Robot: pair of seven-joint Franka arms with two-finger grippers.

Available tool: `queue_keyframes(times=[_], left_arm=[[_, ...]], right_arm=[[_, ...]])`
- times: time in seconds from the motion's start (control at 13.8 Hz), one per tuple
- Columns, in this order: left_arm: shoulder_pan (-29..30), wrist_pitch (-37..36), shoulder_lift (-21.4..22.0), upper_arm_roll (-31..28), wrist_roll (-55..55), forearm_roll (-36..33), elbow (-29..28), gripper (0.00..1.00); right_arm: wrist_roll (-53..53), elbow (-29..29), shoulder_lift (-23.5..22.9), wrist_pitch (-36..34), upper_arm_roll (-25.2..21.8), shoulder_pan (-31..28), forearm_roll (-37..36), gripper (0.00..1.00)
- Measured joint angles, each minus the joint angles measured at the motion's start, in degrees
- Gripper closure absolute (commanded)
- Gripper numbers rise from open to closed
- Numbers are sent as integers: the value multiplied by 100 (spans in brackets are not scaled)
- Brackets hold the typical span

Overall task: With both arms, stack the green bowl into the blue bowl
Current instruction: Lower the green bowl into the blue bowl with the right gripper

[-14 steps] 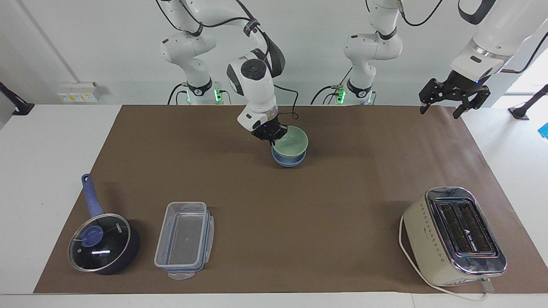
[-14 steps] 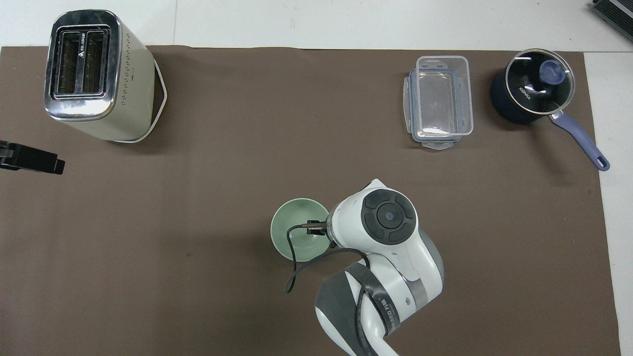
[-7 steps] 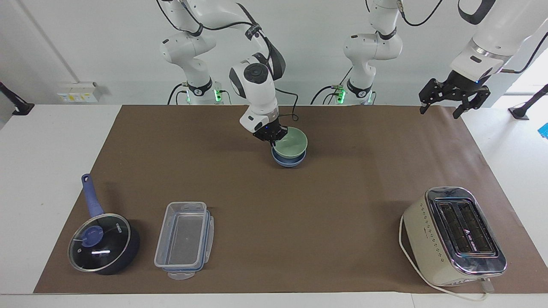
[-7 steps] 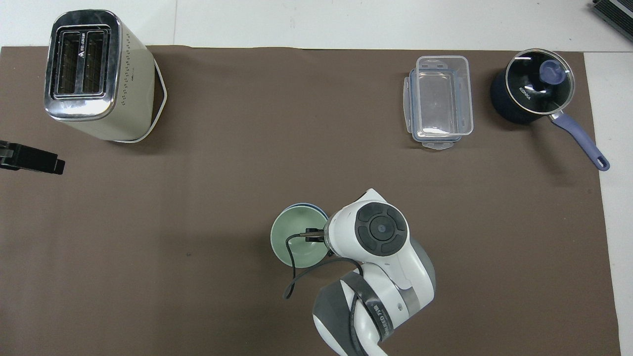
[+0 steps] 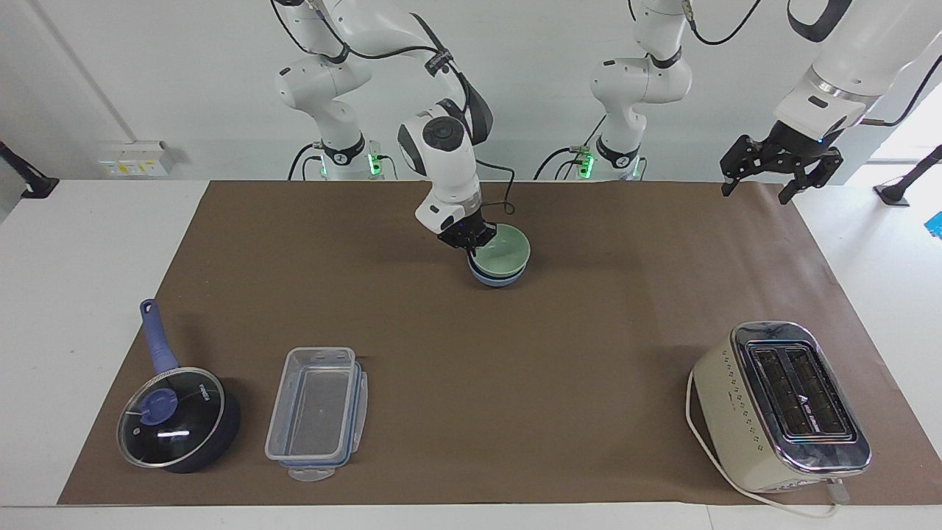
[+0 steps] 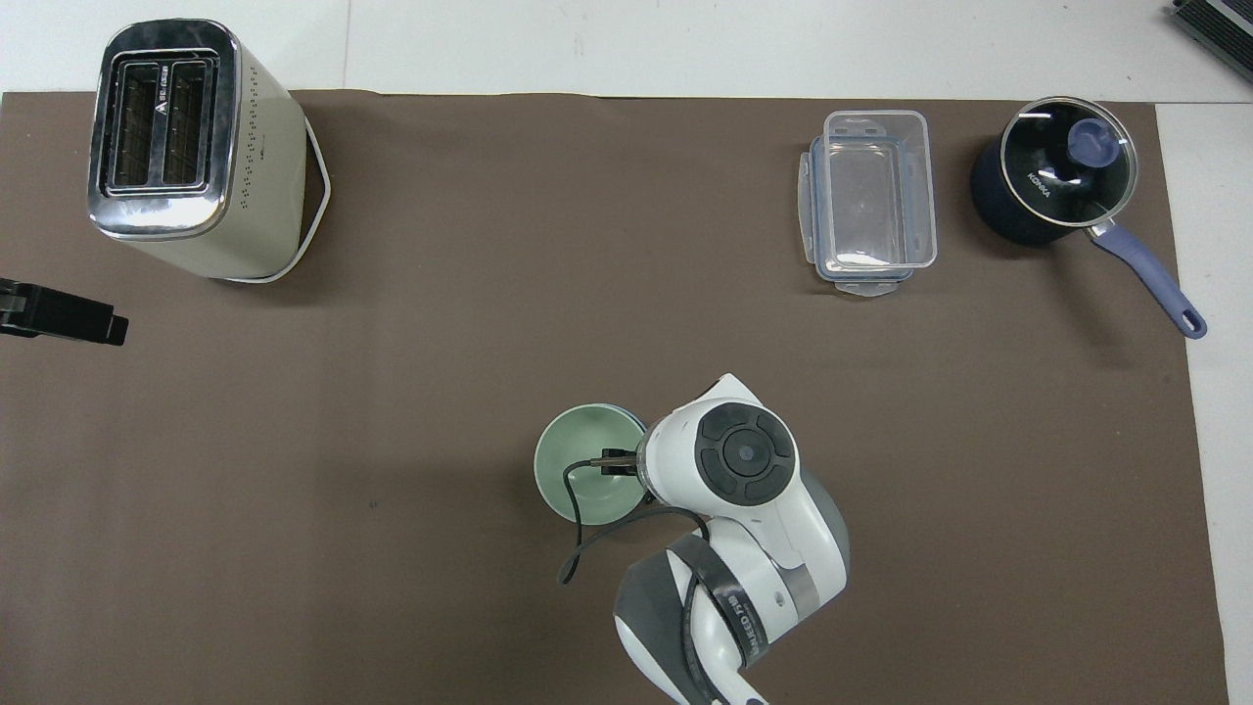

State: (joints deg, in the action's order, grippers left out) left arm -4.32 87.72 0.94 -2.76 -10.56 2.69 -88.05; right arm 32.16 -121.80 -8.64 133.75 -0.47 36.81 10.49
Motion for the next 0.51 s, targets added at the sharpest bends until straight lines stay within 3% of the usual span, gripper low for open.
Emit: queue_keyframes(times=[0.07,0.22,0.51], left_arm=[[0,0,0,0,0,0,0,0],[0,0,0,1,0,0,0,0],[0,0,0,5,0,0,0,0]], right_arm=[[0,1,0,1,-1,0,0,98],[4,1,0,2,-3,0,2,75],[9,1,-2,2,-4,5,2,41]])
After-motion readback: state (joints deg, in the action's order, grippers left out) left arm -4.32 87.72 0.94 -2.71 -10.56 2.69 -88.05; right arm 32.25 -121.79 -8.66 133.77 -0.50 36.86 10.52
